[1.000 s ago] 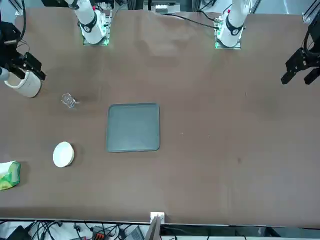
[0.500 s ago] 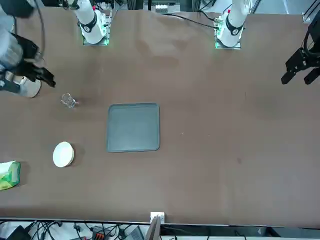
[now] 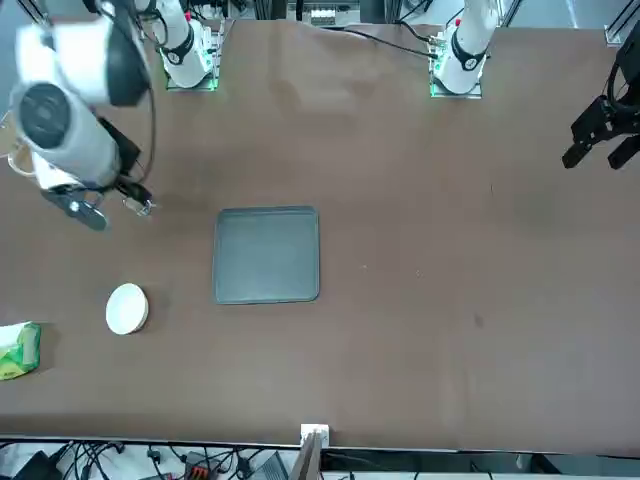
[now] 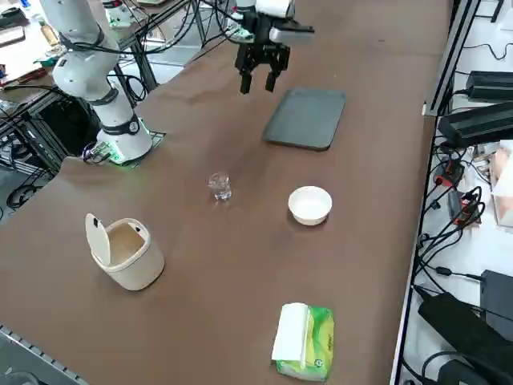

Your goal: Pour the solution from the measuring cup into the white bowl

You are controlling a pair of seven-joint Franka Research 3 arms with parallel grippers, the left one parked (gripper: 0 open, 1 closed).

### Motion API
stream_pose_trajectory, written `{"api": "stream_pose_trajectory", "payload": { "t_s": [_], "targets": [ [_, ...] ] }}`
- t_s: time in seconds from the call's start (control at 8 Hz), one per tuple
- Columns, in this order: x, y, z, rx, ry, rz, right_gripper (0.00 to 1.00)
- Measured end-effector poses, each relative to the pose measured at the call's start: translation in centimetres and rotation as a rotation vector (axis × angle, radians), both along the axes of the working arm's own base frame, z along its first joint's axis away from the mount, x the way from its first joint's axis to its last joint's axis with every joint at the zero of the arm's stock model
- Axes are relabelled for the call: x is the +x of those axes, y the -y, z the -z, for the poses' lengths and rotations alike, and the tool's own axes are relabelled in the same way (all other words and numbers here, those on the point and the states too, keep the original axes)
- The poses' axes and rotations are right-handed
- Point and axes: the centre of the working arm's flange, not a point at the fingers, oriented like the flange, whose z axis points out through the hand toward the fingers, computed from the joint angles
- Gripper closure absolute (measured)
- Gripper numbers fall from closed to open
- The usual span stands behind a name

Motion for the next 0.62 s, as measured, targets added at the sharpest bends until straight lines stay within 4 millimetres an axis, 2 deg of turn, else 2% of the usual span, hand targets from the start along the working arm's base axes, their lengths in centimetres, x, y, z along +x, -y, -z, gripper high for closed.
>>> {"api": "stream_pose_trajectory", "payload": {
  "t_s": [0.62],
  "targets": [
    [-3.1, -3.8, 16.4, -0.399, 0.238, 0.434, 0.0]
  ]
}}
